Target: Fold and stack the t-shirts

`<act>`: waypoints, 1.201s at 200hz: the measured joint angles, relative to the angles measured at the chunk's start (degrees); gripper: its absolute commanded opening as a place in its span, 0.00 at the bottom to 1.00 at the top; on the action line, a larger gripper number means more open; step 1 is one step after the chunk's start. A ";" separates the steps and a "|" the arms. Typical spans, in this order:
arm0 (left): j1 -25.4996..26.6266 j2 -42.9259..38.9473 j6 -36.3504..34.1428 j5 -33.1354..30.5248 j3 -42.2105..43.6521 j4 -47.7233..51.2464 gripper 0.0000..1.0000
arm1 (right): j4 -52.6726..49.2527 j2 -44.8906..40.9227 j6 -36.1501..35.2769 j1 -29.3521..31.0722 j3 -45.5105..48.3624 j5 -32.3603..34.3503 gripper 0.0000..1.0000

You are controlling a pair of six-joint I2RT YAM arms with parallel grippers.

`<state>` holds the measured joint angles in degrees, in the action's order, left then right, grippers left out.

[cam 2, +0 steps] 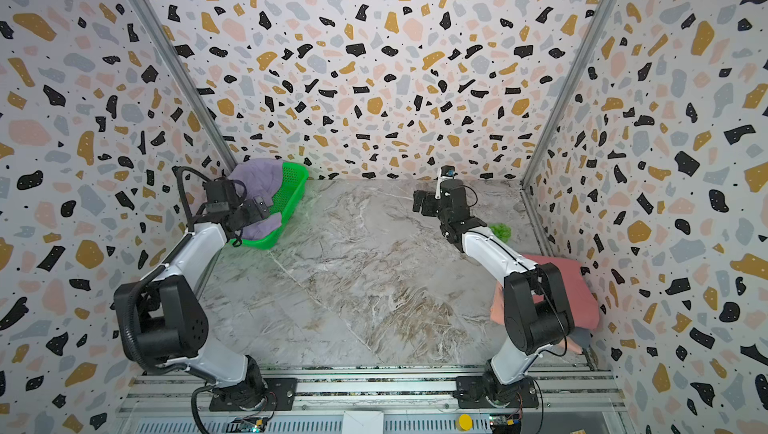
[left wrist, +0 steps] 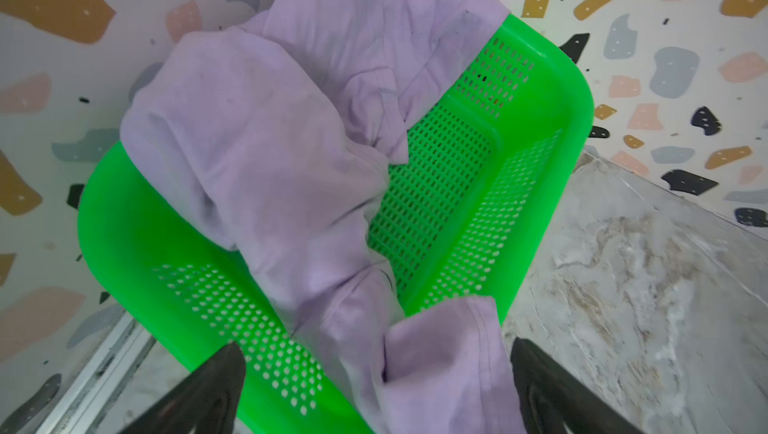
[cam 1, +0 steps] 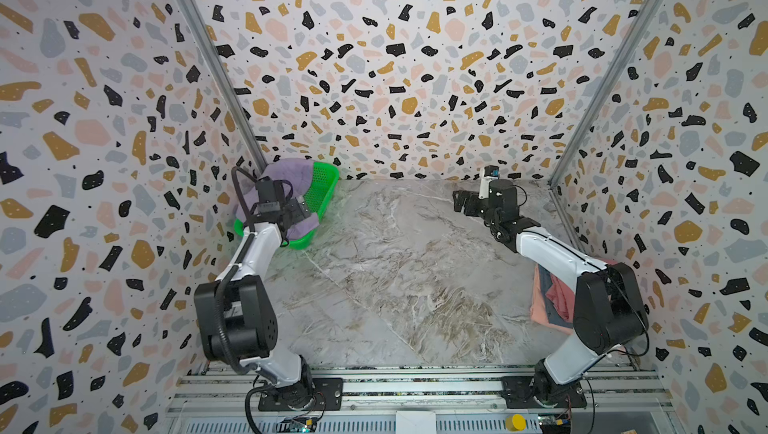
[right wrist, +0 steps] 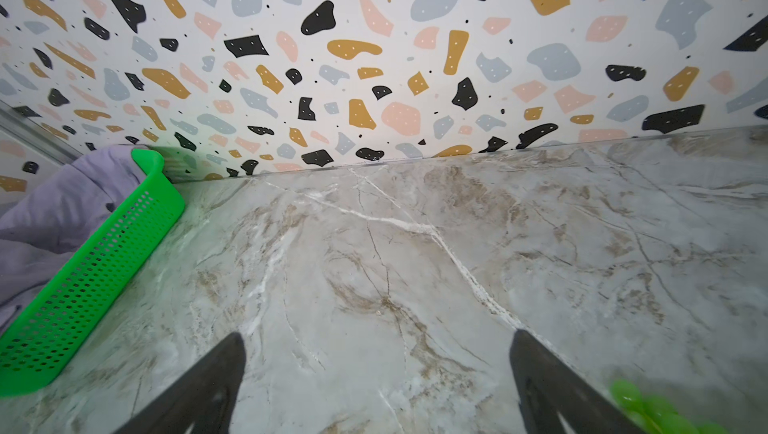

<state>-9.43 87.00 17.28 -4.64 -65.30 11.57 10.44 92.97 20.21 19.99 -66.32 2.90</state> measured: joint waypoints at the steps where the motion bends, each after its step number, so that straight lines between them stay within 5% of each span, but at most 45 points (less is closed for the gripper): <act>1: 0.00 -0.28 0.00 -0.02 0.33 -0.17 1.00 | -0.02 -0.17 -0.09 0.02 0.24 0.20 0.99; 30: 0.11 -13.46 -1.38 -0.39 11.45 -9.40 1.00 | 0.24 -9.86 -2.29 0.33 10.97 7.85 0.99; 96: 0.13 -37.55 -6.34 -5.75 45.42 -32.65 0.99 | 0.17 -46.31 -6.01 -0.04 42.93 25.49 0.99; 144: 0.15 -36.04 -7.15 -7.74 55.87 -44.52 0.99 | 3.91 -65.66 -6.08 -4.17 59.54 28.50 0.99; 190: 2.64 -18.21 -6.12 -9.81 56.87 -63.01 1.00 | 10.08 -65.20 -6.73 -10.64 65.11 23.85 0.99; 240: 6.01 -11.54 -7.91 -12.41 59.58 -76.30 1.00 | 25.92 -47.71 -11.08 -11.80 65.51 20.02 0.99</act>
<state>-3.42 75.46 9.37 -17.06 -5.72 -64.73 36.36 45.25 9.13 8.19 -0.82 22.92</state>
